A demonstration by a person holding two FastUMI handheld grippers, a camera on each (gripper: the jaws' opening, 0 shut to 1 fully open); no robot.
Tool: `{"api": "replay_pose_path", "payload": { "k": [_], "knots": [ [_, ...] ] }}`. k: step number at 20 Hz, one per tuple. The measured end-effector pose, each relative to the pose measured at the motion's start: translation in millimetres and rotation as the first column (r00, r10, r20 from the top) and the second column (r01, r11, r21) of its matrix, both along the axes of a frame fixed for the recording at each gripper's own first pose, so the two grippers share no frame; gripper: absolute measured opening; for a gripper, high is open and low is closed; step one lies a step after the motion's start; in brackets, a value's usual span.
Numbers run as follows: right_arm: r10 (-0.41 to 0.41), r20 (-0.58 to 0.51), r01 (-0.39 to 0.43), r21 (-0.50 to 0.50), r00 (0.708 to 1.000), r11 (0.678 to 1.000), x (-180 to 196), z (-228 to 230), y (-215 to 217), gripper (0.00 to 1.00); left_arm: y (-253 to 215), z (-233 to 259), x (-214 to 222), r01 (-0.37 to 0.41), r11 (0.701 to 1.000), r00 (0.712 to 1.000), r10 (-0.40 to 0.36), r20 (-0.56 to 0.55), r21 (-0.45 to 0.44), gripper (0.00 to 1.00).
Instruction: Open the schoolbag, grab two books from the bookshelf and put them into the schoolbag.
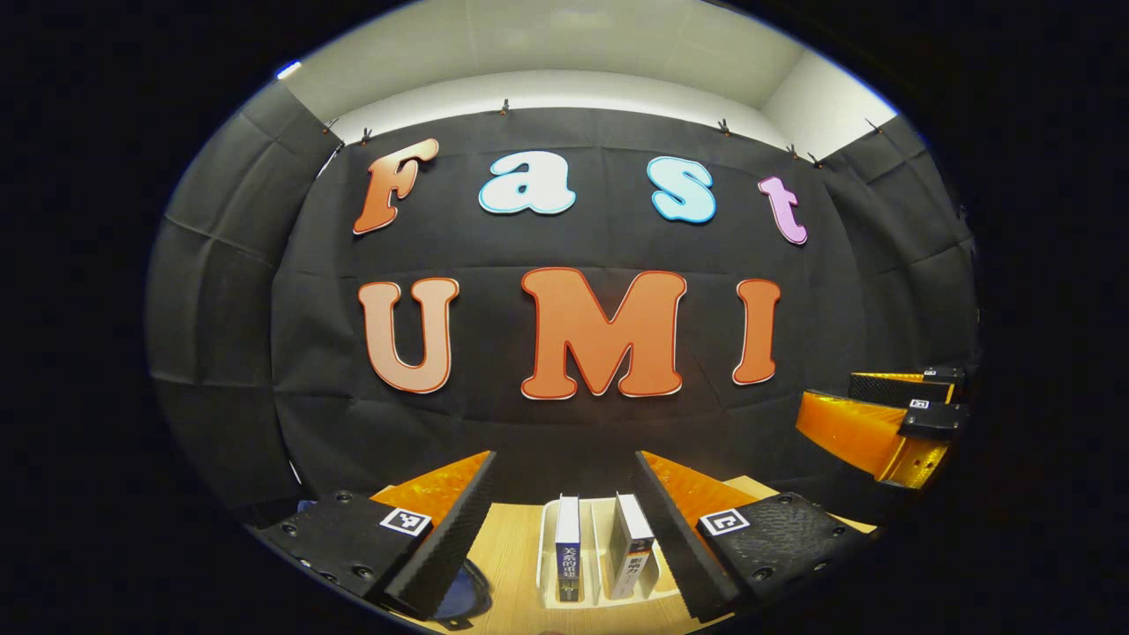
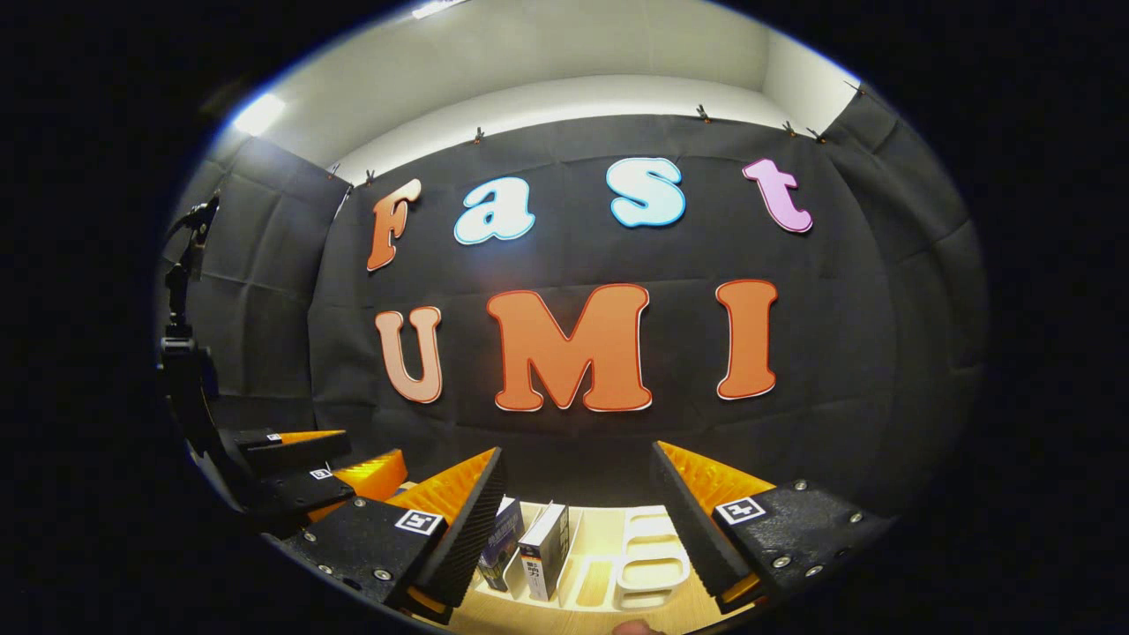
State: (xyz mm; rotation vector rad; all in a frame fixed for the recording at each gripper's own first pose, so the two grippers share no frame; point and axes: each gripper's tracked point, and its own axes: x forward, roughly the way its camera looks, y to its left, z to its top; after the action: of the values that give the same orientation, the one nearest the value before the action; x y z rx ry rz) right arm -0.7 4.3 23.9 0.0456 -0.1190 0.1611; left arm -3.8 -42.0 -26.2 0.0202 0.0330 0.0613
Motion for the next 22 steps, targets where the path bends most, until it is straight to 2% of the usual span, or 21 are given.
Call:
{"api": "replay_pose_path", "payload": {
  "k": [2,4,8,9,10,11,12,14,18,21,22],
  "knots": [
    [-0.01,0.036,0.011,-0.046,0.999,0.999,-1,4,-5,0.96,-3,1,2,-0.01,1.0,1.0,0.01,-0.007,0.014,0.94],
    [0.02,0.061,-0.016,-0.071,0.998,0.997,-3,6,5,0.96,-5,3,2,-0.019,1.0,1.0,0.019,0.003,0.016,0.95],
    [0.108,0.018,-0.107,-0.039,0.994,0.993,-5,-8,20,0.96,-14,0,3,-0.021,1.0,1.0,0.021,0.003,0.005,0.95],
    [0.138,0.01,-0.138,-0.028,0.99,0.99,-8,-11,25,0.84,-14,1,3,-0.025,1.0,1.0,0.024,0.007,0.008,0.95],
    [0.171,0.013,-0.171,-0.02,0.985,0.985,-11,-9,30,0.94,-15,1,2,-0.027,1.0,1.0,0.027,0.009,0.01,0.95],
    [0.193,0.023,-0.193,-0.019,0.981,0.981,-14,-5,33,0.92,-18,3,2,-0.026,1.0,1.0,0.026,0.01,0.011,0.95],
    [0.219,0.027,-0.219,-0.013,0.975,0.976,-17,-3,35,0.84,-18,2,1,-0.029,1.0,1.0,0.029,0.008,0.011,0.94],
    [0.274,0.036,-0.275,0.026,0.961,0.961,-22,1,42,0.78,-20,1,1,-0.036,0.999,0.999,0.035,0.007,0.02,0.95],
    [0.184,-0.01,-0.184,0.014,0.983,0.983,-6,-9,19,0.62,-20,4,3,-0.048,0.998,0.999,0.048,0.016,0.04,0.95],
    [0.075,-0.099,-0.078,-0.017,0.992,0.997,11,-32,2,0.59,-20,4,4,-0.056,0.998,0.998,0.055,0.015,0.038,0.94],
    [0.084,-0.118,-0.086,-0.005,0.989,0.996,12,-36,3,0.54,-18,4,4,-0.06,0.998,0.998,0.059,0.02,0.037,0.95]
  ]
}}
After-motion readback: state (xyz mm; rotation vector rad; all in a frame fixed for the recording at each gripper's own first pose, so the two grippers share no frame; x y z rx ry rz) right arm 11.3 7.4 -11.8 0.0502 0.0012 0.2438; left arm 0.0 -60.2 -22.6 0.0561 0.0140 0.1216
